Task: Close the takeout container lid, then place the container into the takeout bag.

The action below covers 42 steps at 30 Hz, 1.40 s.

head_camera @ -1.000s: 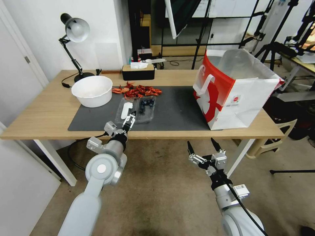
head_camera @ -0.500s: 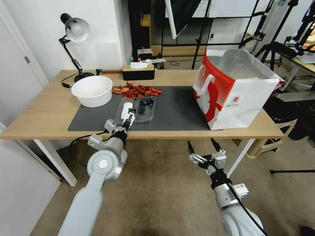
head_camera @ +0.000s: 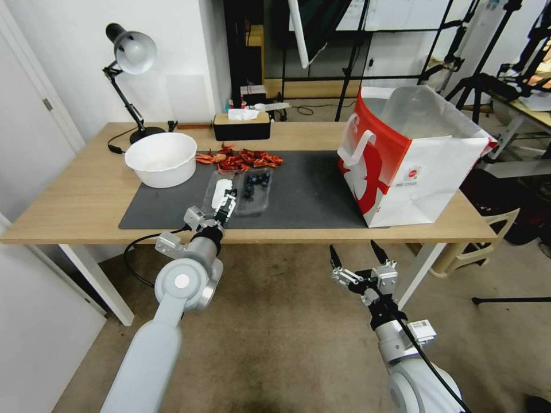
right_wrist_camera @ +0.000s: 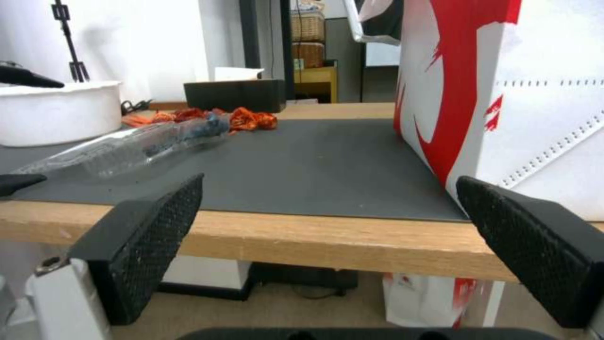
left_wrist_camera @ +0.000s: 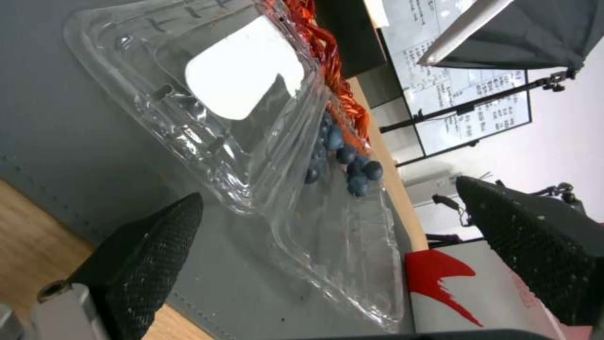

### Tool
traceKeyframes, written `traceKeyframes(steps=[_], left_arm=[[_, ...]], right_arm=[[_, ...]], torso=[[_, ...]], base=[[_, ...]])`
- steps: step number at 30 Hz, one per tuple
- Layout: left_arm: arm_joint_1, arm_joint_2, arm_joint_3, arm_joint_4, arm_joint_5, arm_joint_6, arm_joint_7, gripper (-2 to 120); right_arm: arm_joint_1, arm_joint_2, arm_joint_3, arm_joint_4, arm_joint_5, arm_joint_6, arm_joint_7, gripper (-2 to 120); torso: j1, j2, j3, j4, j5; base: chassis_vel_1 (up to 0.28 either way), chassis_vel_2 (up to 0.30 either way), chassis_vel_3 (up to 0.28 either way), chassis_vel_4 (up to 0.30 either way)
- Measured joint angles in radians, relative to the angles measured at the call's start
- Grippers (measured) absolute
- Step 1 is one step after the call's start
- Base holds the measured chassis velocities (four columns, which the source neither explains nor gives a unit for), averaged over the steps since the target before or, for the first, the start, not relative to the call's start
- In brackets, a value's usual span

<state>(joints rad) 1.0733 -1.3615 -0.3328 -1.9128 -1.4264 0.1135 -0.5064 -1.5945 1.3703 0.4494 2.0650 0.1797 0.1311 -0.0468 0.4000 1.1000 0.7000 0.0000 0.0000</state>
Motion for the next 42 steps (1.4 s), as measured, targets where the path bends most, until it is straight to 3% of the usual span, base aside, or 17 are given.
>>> traceKeyframes(steps=[18, 25, 30, 32, 33, 36, 37, 40, 42], left_arm=[[-0.016, 0.001, -0.003, 0.023, -0.006, -0.010, 0.012, 100], [-0.017, 0.000, -0.008, 0.031, -0.012, -0.053, 0.062, 100], [-0.006, 0.002, -0.004, 0.034, 0.036, -0.078, 0.135, 100], [0.003, 0.015, 0.009, 0.063, 0.161, -0.101, 0.260, 100], [0.003, 0.015, 0.009, 0.063, 0.161, -0.101, 0.260, 100], [0.010, 0.037, 0.012, 0.093, 0.282, -0.135, 0.404, 100], [0.010, 0.037, 0.012, 0.093, 0.282, -0.135, 0.404, 100], [0.010, 0.050, 0.012, 0.116, 0.372, -0.180, 0.500, 100], [0.011, 0.052, 0.012, 0.122, 0.391, -0.190, 0.523, 100]], right_arm=[[-0.012, 0.008, -0.001, 0.007, -0.008, 0.000, 0.000, 100], [-0.015, 0.008, -0.002, 0.005, -0.011, 0.002, -0.001, 100], [-0.013, 0.011, -0.005, 0.005, -0.014, 0.002, -0.001, 100], [-0.012, 0.011, -0.008, 0.005, -0.016, 0.003, -0.001, 100], [-0.012, 0.011, -0.008, 0.005, -0.016, 0.003, -0.001, 100], [0.002, 0.002, -0.022, 0.000, -0.017, 0.003, 0.000, 100], [0.002, 0.002, -0.022, 0.000, -0.017, 0.003, 0.000, 100], [0.007, -0.005, -0.030, -0.005, -0.017, 0.003, 0.000, 100], [0.008, -0.006, -0.031, -0.006, -0.017, 0.003, 0.000, 100]], torso=[[0.000, 0.000, 0.000, 0.0000, 0.0001], [0.000, 0.000, 0.000, 0.0000, 0.0001], [0.000, 0.000, 0.000, 0.0000, 0.0000], [0.000, 0.000, 0.000, -0.0001, 0.0000], [0.000, 0.000, 0.000, -0.0001, 0.0000], [0.000, 0.000, 0.000, 0.0002, 0.0001], [0.000, 0.000, 0.000, 0.0002, 0.0001], [0.000, 0.000, 0.000, -0.0001, 0.0000], [0.000, 0.000, 0.000, 0.0000, 0.0000]], base=[[0.000, 0.000, 0.000, 0.000], [0.000, 0.000, 0.000, 0.000], [0.000, 0.000, 0.000, 0.000], [0.000, 0.000, 0.000, 0.000], [0.000, 0.000, 0.000, 0.000], [0.000, 0.000, 0.000, 0.000], [0.000, 0.000, 0.000, 0.000], [0.000, 0.000, 0.000, 0.000], [0.000, 0.000, 0.000, 0.000]])
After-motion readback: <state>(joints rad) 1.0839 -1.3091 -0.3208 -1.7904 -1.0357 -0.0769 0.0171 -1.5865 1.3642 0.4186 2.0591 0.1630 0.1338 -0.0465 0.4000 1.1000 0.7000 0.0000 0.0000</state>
